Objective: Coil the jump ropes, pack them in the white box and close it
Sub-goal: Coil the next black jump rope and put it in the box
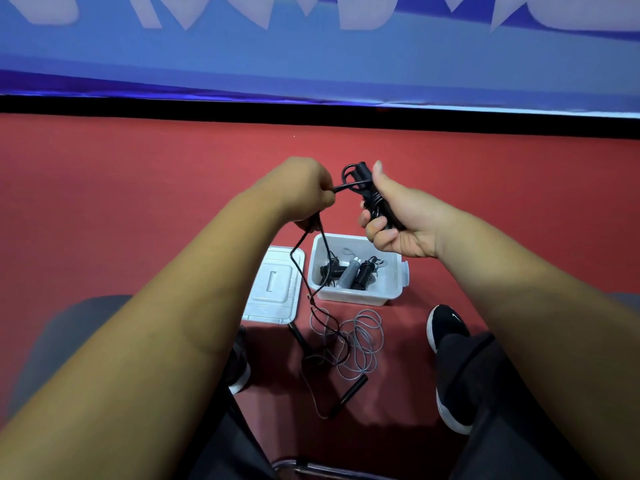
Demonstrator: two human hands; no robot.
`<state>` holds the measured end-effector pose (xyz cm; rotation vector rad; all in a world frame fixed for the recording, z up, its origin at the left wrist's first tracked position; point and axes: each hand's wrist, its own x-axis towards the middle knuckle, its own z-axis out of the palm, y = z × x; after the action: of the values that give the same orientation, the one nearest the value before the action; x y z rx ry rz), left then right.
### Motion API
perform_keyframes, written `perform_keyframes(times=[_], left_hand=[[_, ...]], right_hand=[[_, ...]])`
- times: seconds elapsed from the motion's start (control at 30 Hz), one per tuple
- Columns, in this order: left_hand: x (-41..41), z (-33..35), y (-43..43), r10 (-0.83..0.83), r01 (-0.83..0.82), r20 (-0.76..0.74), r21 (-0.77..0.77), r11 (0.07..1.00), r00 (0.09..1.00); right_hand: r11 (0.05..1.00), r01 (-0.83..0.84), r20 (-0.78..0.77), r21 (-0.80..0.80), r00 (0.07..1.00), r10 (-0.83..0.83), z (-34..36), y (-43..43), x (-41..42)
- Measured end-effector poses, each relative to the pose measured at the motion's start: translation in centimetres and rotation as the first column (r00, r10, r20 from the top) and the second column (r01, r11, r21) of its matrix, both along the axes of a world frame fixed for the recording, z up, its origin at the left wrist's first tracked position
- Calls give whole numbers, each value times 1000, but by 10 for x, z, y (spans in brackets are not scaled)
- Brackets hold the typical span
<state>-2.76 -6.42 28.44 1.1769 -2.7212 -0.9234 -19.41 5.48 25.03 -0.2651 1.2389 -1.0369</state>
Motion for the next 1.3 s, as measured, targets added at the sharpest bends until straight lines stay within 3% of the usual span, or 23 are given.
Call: perform_keyframes(times=[0.13,0.4,0.57,0.67,0.83,1.07,1.3], left_hand=[[3,3,0,163,-83,-242,311,947,956],[9,7,-10,13,-1,-163,71,997,986],[4,9,-6,-57,68,-109,98,993,992],[1,9,0,-32,55,-127,185,981,991],[3,14,4,133,102,-391,525,845,911],[7,16,1,195,118,-433,597,794,880],[4,15,-7,239,76,-397,634,770,886]], right_hand=[[995,100,15,3,995,-100,-2,-2,0],[981,183,-12,-62,983,-184,4,-3,-2],[963,239,-21,-125,970,-243,7,-3,1],[958,246,-33,-150,967,-254,10,-2,-1],[961,234,-70,-149,967,-246,17,1,-6],[935,320,12,-155,947,-322,13,1,-7],[992,119,-161,-31,979,-122,12,7,-14]])
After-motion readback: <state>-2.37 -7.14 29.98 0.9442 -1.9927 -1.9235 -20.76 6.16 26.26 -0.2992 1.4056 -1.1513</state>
